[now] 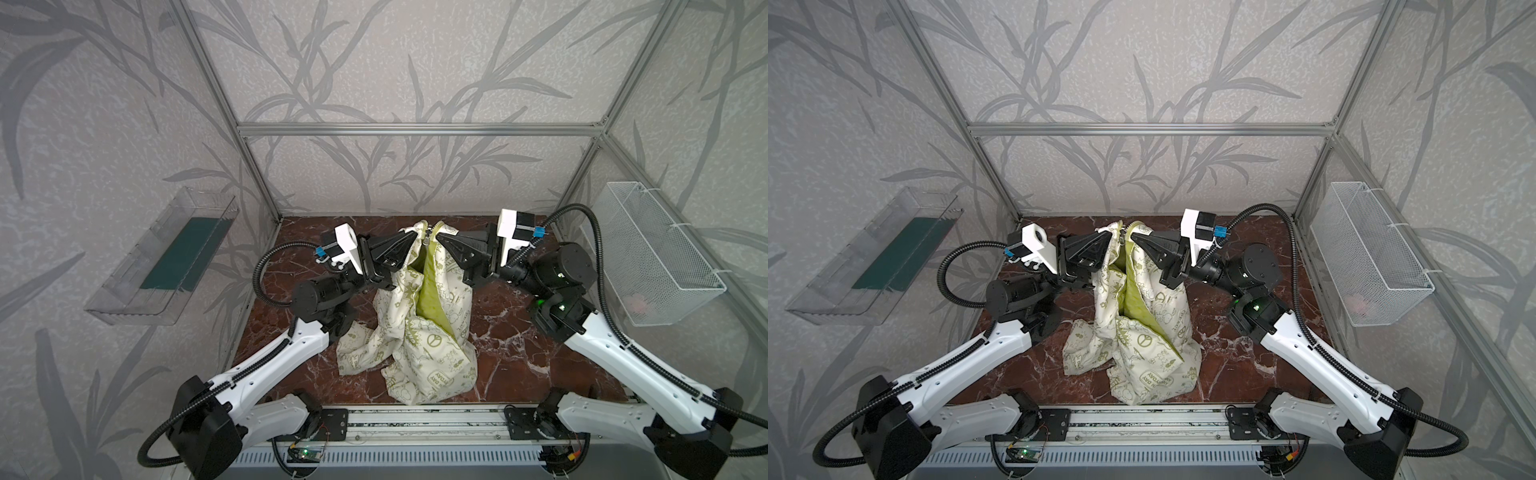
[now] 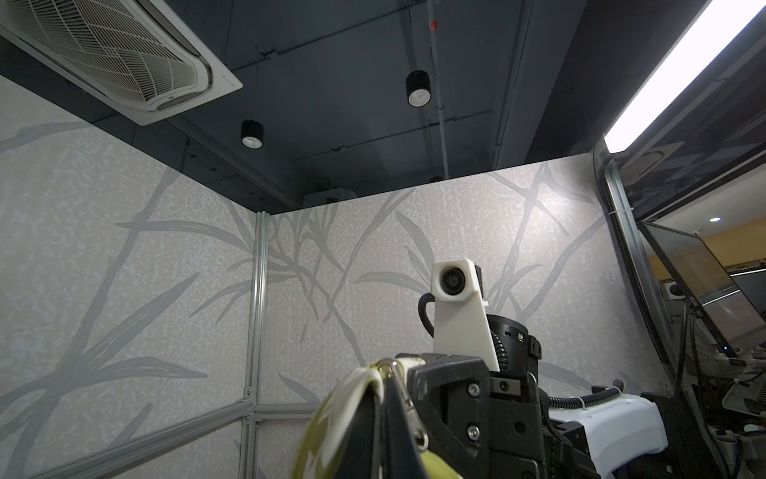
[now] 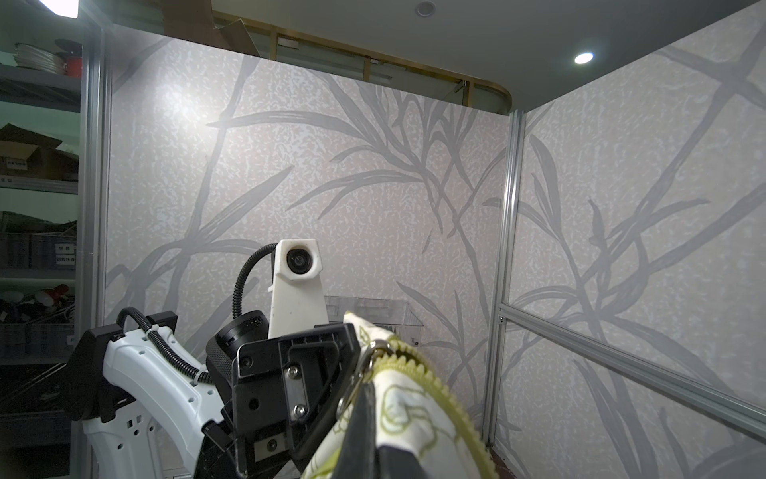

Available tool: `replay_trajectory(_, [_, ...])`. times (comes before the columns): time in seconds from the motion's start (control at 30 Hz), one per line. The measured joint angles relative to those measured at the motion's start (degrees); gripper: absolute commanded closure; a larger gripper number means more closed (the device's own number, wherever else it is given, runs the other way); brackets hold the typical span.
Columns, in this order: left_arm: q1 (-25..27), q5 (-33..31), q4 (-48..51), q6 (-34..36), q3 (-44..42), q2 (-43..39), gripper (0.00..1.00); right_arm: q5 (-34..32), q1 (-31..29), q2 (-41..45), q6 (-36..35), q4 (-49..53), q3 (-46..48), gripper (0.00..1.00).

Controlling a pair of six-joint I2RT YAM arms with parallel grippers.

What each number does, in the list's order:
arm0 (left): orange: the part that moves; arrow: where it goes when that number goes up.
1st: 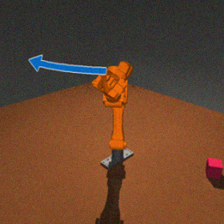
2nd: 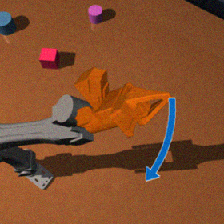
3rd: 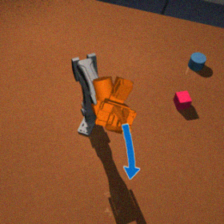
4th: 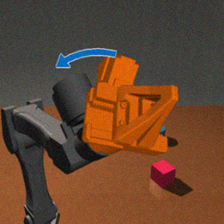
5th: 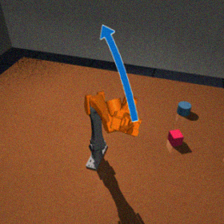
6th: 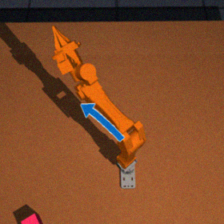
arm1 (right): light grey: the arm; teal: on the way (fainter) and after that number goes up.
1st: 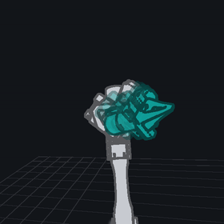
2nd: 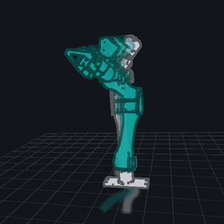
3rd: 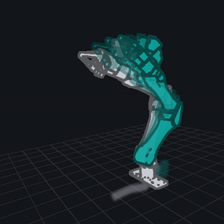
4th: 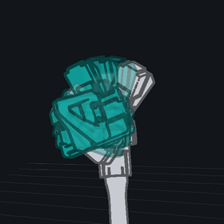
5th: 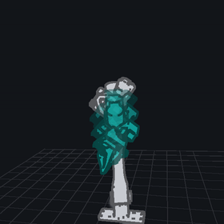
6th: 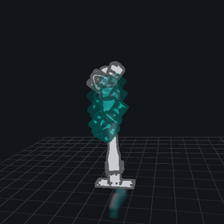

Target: Zip up the jacket

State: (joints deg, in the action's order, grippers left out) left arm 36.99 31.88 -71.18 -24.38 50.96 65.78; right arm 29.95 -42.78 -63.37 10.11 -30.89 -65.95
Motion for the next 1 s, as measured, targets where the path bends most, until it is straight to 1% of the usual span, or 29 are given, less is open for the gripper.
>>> replay_trajectory(0.2, [-0.1,0.0,1.6,0.9,-0.8,-0.8,1.00,0.0,0.2,0.0,2.2,0.9,0.0,1.00])
replay_trajectory(0.43, [-0.3,0.2,4.2,2.3,-1.4,-1.6,1.00,-1.1,1.0,0.1,3.0,3.0,0.0,1.00])
replay_trajectory(0.6, [-1.1,0.0,4.7,2.4,-2.0,-0.2,1.00,-3.0,2.1,-0.4,3.1,3.7,0.7,1.00])
replay_trajectory(0.7, [-3.5,1.2,4.5,2.1,-0.8,3.8,1.00,-3.4,5.0,-2.3,4.1,2.1,1.6,1.00])
replay_trajectory(0.83, [-8.1,3.7,4.4,0.2,4.6,12.6,1.00,-3.8,9.8,-7.6,6.0,-1.0,1.2,1.00])
replay_trajectory(1.0, [-11.7,6.4,4.4,-1.6,13.4,21.4,1.00,-2.8,13.7,-14.1,6.8,-2.0,-4.0,1.00])
